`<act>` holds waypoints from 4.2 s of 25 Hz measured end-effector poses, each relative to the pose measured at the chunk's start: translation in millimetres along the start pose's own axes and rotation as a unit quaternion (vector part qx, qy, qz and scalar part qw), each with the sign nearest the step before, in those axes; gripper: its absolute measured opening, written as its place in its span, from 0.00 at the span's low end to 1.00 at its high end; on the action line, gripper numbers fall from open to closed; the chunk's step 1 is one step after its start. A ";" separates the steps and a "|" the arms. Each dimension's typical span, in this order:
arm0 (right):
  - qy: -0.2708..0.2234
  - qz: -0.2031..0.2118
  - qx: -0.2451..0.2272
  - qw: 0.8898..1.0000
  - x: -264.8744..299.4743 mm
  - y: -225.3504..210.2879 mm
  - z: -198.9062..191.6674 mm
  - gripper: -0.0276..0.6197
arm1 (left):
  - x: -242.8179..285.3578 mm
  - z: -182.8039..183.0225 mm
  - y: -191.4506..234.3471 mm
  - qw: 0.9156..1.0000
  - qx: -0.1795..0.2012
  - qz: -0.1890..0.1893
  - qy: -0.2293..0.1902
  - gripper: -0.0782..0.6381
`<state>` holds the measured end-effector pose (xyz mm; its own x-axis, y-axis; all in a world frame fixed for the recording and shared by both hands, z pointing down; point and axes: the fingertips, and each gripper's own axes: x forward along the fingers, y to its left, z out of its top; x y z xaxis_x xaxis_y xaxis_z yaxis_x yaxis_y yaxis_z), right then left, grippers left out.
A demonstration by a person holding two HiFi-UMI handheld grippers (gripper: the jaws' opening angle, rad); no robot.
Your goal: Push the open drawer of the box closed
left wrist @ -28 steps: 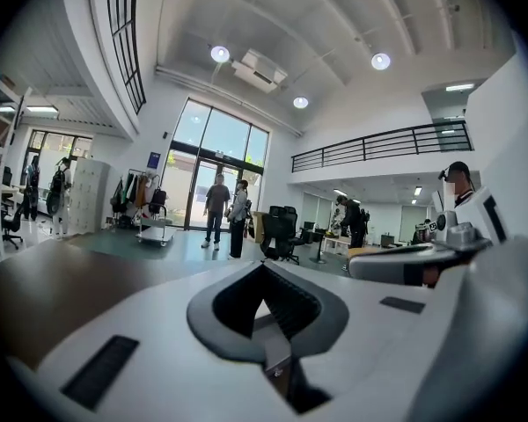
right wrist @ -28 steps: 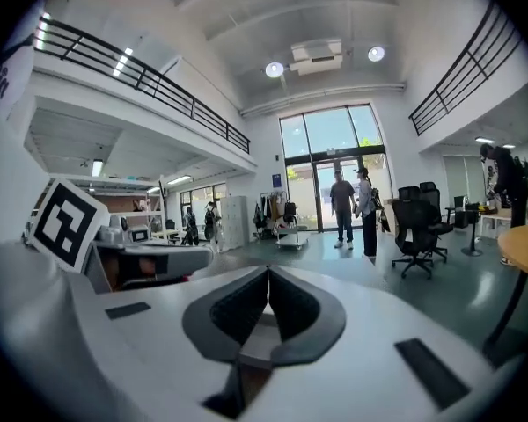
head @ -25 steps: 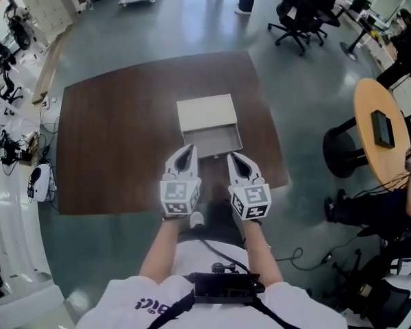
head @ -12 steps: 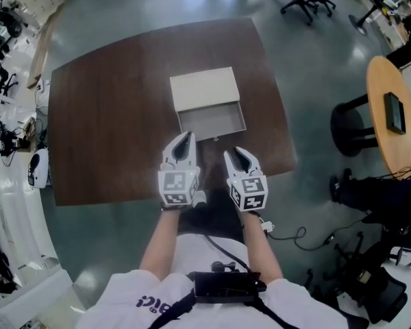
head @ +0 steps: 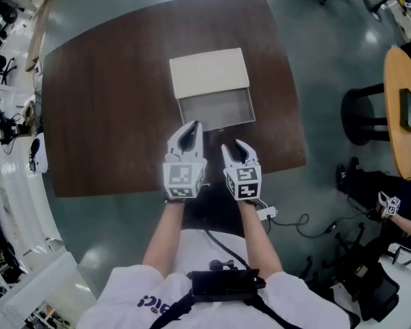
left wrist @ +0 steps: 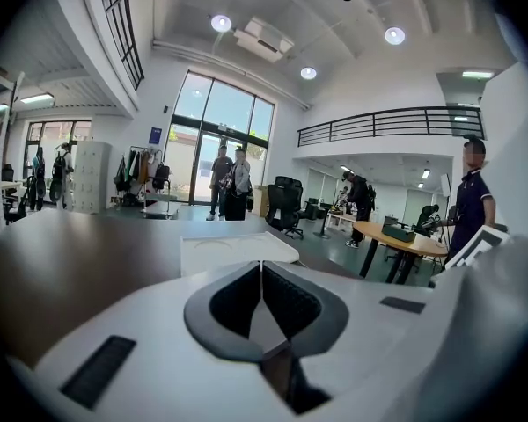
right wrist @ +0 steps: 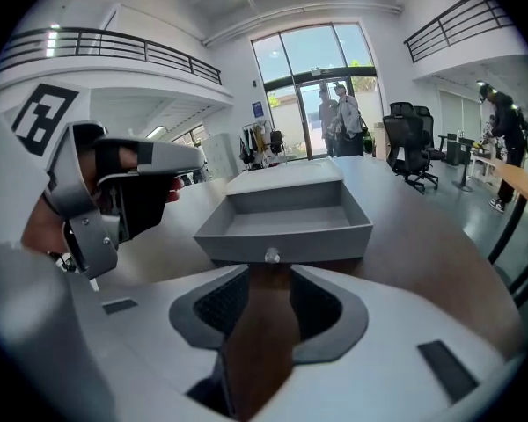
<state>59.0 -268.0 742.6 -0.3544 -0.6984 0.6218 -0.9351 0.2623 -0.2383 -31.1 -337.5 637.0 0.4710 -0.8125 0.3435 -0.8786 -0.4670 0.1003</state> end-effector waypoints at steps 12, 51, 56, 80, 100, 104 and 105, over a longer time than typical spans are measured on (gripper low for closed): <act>0.037 -0.013 -0.018 0.999 56.0 -3.3 3.4 0.24 | 16.7 -3.1 18.6 1.000 -0.020 0.010 0.010 0.10; 0.034 -0.039 -0.041 0.998 126.5 -17.3 84.1 0.16 | 42.8 9.6 89.0 0.996 -0.065 0.060 0.013 0.10; 0.036 -0.034 -0.049 0.998 140.9 -23.5 94.0 0.16 | 51.7 5.1 93.4 0.995 -0.070 0.069 0.019 0.10; -0.002 -0.056 -0.058 0.997 102.8 -7.3 83.4 0.16 | -10.1 17.7 75.1 0.997 -0.043 0.059 -0.006 0.10; -0.229 -0.050 -0.061 0.970 -99.7 74.4 199.5 0.16 | -122.7 136.4 35.6 0.990 0.016 0.062 -0.122 0.10; -0.269 -0.040 -0.077 0.959 -136.9 99.0 229.0 0.16 | -148.0 162.7 24.6 0.987 0.027 0.060 -0.149 0.10; -0.277 -0.041 -0.082 0.957 -144.0 102.9 234.2 0.16 | -151.6 167.8 20.6 0.986 0.032 0.057 -0.155 0.10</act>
<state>14.6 -296.4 453.8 -0.2667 -0.9546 0.1324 -0.9635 0.2611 -0.0582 -107.4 -282.5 430.3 0.3788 -0.9243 0.0460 -0.9255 -0.3786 0.0147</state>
